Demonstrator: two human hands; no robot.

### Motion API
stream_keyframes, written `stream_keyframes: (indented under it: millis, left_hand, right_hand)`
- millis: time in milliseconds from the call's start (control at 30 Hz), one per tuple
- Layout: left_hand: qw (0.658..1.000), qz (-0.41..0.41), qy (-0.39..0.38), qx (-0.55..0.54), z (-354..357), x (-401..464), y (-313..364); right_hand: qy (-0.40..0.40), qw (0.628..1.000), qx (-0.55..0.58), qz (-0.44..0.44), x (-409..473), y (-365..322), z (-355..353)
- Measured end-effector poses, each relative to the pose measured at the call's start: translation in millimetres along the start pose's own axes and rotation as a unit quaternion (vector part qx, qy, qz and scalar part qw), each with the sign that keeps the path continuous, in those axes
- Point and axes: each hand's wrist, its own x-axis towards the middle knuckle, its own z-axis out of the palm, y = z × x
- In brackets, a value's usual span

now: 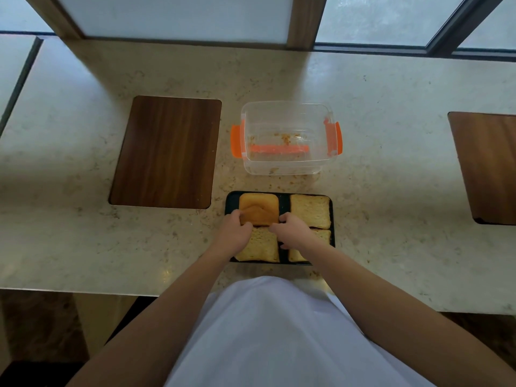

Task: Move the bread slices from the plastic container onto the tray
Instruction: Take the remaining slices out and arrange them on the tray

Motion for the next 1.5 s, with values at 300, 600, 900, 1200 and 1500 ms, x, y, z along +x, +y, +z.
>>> stream_keyframes:
  millis: [300,600,900,1200,1500]
  left_hand:
    - [1.000,-0.001,-0.020,0.008,-8,1,-4]
    - [0.999,0.001,-0.028,0.035,-20,-5,-4]
    - [0.962,0.106,-0.002,0.253,-19,-23,19]
    - [0.972,0.138,-0.095,0.163,37,-3,75]
    - [0.977,0.079,-0.131,0.151,61,18,87]
  right_hand:
    - [-0.010,0.999,-0.029,-0.011,4,-2,5]
    - [-0.015,0.999,-0.031,-0.015,4,-9,12]
    - [0.018,0.999,0.006,-0.040,-9,0,-19]
    - [0.172,0.982,-0.065,-0.032,-5,36,-90]
    - [0.159,0.986,-0.049,-0.001,-2,36,-81]
